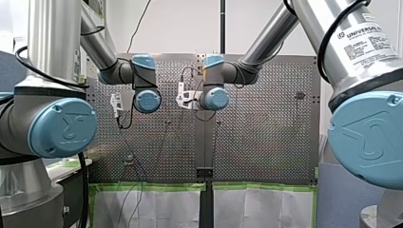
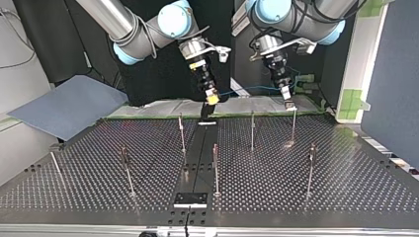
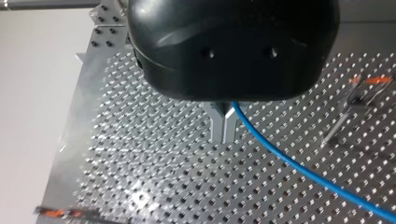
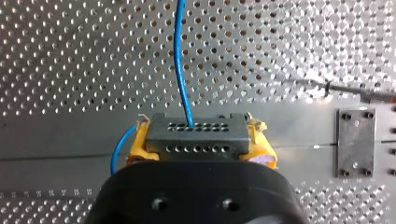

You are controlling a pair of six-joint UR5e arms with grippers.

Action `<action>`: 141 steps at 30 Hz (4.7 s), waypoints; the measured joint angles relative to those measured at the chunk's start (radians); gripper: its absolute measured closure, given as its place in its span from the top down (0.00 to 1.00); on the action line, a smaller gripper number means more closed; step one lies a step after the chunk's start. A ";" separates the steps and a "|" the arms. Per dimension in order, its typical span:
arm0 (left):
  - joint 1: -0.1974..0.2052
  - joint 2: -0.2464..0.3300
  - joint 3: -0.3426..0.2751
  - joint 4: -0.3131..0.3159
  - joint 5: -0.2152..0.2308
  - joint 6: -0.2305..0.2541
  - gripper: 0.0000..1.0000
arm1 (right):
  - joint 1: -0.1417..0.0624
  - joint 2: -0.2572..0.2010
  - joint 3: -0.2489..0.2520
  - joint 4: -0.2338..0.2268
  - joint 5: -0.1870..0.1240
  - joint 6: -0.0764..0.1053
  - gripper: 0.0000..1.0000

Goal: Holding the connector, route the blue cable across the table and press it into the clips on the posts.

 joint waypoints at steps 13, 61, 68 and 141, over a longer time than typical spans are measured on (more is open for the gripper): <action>0.078 0.117 0.018 -0.095 0.103 -0.040 0.01 | 0.025 0.044 -0.116 0.116 -0.022 0.002 0.00; 0.259 0.095 0.269 -0.293 0.245 -0.108 0.01 | 0.028 0.141 -0.539 0.364 -0.059 -0.015 0.00; 0.289 0.077 0.278 -0.292 0.261 -0.122 0.01 | 0.026 0.145 -0.599 0.381 -0.054 -0.034 0.00; 0.464 -0.101 0.328 -0.392 0.481 -0.393 1.00 | 0.046 0.265 -0.809 0.425 0.081 -0.172 0.00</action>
